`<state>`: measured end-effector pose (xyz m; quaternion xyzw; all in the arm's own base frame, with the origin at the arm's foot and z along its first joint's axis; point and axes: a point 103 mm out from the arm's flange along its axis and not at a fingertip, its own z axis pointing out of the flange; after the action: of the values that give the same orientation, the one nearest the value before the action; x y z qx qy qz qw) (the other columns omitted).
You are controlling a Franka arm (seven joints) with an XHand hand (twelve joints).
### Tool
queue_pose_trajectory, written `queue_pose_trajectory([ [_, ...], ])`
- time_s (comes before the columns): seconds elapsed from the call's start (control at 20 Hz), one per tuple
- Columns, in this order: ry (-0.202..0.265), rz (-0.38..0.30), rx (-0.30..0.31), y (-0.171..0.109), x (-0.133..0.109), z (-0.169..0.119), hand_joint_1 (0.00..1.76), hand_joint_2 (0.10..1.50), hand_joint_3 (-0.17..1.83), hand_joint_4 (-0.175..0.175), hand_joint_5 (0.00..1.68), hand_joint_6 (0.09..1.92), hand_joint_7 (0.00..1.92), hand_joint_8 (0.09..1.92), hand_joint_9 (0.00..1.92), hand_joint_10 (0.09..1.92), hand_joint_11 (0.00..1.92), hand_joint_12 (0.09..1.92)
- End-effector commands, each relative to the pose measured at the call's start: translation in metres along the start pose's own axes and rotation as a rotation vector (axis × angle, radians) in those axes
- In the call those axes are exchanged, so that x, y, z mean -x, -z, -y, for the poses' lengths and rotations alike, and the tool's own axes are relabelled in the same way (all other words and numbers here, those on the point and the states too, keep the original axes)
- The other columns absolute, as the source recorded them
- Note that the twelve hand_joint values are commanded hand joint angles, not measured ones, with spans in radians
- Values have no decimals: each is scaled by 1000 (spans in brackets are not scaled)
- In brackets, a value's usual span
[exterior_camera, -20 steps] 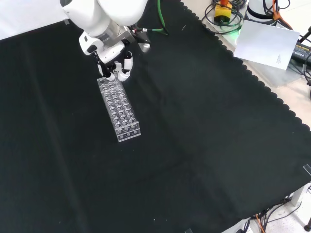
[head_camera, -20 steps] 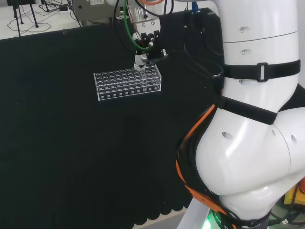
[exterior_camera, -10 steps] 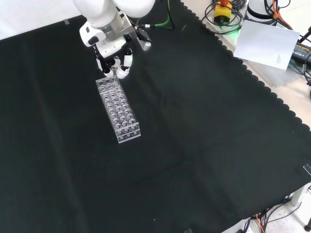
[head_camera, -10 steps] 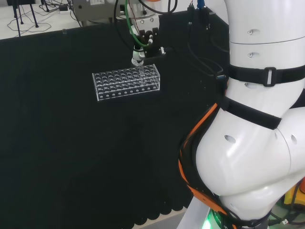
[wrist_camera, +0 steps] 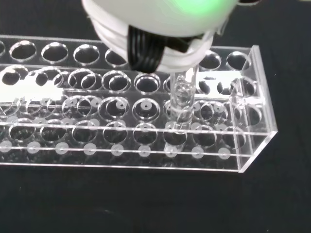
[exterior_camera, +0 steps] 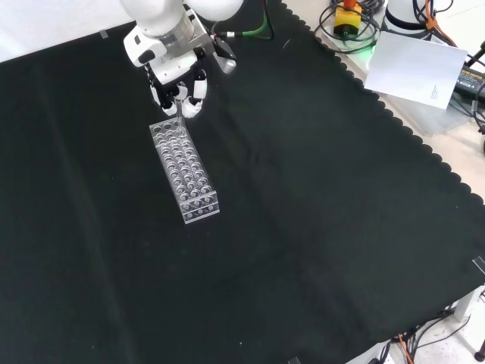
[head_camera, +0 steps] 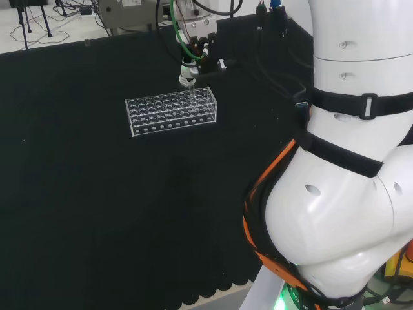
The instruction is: Pick up the test tube.
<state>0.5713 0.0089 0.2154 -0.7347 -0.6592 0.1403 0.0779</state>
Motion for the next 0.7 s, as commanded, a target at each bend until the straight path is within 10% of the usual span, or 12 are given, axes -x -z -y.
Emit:
queue_pose_trajectory([
  [0.05,2,12,24,16,9,8,1243,605,643,-175,1466,285,1770,410,1656,686,1452,898],
  [0.7,15,-85,120,66,20,36,1345,472,856,-175,1472,346,1543,316,1650,685,1439,899],
])
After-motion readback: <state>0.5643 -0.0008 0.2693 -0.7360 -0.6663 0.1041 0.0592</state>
